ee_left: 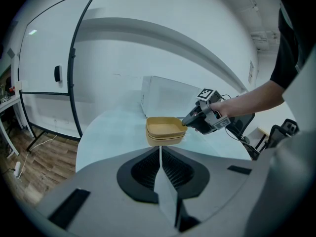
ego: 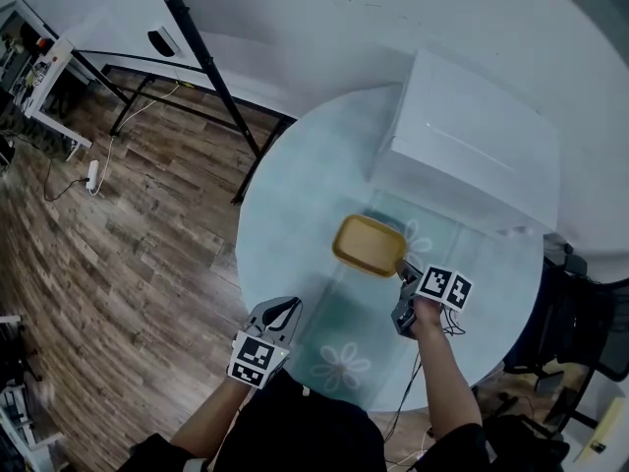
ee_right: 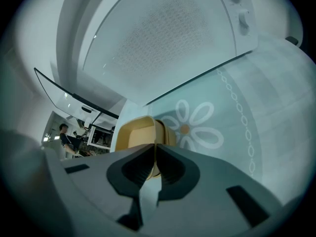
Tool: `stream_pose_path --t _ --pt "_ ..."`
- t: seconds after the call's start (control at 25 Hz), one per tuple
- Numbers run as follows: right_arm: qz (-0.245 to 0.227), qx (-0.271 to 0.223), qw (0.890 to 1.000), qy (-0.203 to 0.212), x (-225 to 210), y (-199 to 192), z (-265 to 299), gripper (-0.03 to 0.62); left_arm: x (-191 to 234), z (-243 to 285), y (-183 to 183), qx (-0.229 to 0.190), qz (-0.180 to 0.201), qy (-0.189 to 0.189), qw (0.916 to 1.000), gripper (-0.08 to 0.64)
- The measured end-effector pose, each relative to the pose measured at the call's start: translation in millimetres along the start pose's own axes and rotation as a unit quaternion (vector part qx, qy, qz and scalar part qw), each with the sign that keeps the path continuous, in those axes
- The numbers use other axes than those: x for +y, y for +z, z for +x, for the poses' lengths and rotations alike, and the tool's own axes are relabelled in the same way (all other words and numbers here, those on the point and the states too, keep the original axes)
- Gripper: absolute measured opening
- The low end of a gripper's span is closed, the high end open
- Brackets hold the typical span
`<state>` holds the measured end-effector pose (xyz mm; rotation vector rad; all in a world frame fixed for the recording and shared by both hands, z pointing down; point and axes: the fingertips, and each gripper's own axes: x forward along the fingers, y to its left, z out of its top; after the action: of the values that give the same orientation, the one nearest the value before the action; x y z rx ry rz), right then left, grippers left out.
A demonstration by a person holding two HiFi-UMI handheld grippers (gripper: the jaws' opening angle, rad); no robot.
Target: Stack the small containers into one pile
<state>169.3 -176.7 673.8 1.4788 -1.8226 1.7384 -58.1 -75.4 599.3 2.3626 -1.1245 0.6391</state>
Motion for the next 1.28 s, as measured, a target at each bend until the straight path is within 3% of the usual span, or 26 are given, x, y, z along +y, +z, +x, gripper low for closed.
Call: stream_pose_path --t 0.84,1.28 --pt "0.021 0.001 1.0 -0.006 -9 -3 10 0.034 1 0 -7 0.004 -0.001 0.003 1.0 0.023" --pt "0.021 -0.042 0.999 0.009 -4 1 0 0.037 0 -8 -9 0.001 -0.001 0.001 1.0 0.024"
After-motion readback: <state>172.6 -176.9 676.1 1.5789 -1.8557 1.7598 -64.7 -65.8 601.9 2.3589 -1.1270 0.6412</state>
